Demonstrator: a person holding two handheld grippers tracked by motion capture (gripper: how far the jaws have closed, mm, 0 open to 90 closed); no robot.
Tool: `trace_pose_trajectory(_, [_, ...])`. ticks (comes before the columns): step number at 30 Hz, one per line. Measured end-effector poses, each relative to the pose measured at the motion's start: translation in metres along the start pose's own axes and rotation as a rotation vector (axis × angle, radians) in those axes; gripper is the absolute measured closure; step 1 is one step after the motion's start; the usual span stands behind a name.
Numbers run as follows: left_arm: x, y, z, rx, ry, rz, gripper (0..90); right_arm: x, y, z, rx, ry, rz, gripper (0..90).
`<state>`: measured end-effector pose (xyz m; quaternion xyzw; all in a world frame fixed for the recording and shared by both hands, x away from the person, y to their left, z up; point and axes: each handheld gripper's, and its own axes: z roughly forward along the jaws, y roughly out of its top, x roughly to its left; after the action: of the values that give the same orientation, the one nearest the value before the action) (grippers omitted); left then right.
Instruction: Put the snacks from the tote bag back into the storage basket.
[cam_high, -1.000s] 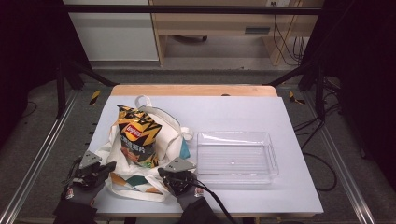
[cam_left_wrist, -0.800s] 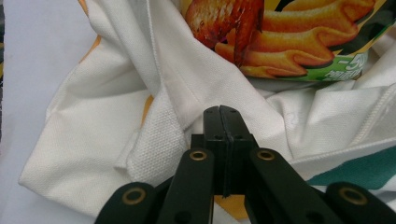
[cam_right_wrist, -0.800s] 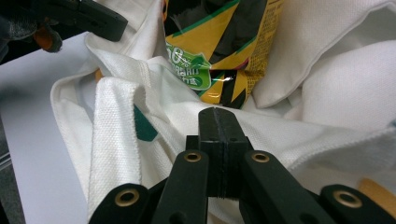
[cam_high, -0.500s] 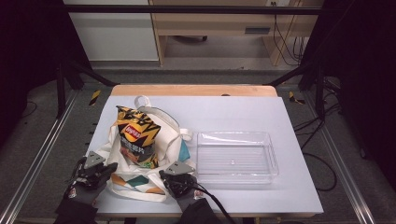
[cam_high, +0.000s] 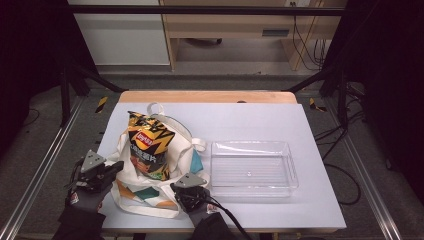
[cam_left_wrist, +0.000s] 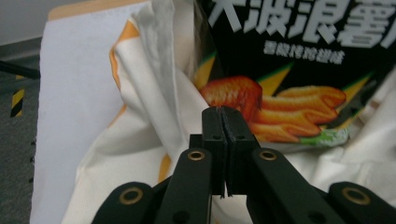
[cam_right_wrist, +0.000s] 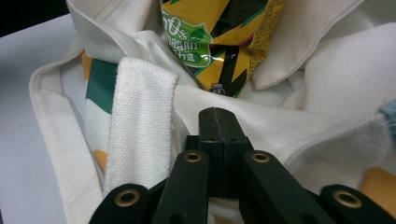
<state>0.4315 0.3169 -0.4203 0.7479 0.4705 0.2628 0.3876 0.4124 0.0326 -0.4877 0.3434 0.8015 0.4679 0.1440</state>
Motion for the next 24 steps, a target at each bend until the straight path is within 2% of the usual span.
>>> trace_pose_trajectory(5, [0.005, -0.01, 0.015, 0.068, 0.067, 0.049, 89.2, 0.001, 0.0, 0.0, -0.003, -0.003, -0.006, 90.0])
trace_pose_trajectory(7, [0.007, -0.016, 0.019, 0.09, 0.066, 0.045, 89.5, 0.001, 0.0, -0.001, -0.008, -0.009, -0.009, 90.0])
trace_pose_trajectory(14, [0.009, -0.022, 0.023, 0.107, 0.079, 0.046, 89.7, 0.001, -0.001, -0.003, -0.022, -0.043, -0.001, 90.0])
trace_pose_trajectory(18, [0.013, -0.027, 0.024, 0.115, 0.076, 0.028, 89.7, -0.001, -0.003, -0.006, -0.021, -0.083, 0.008, 90.0])
trace_pose_trajectory(24, [0.014, -0.032, 0.029, 0.134, 0.071, 0.014, 89.7, -0.001, -0.003, -0.005, -0.009, -0.108, 0.008, 90.0])
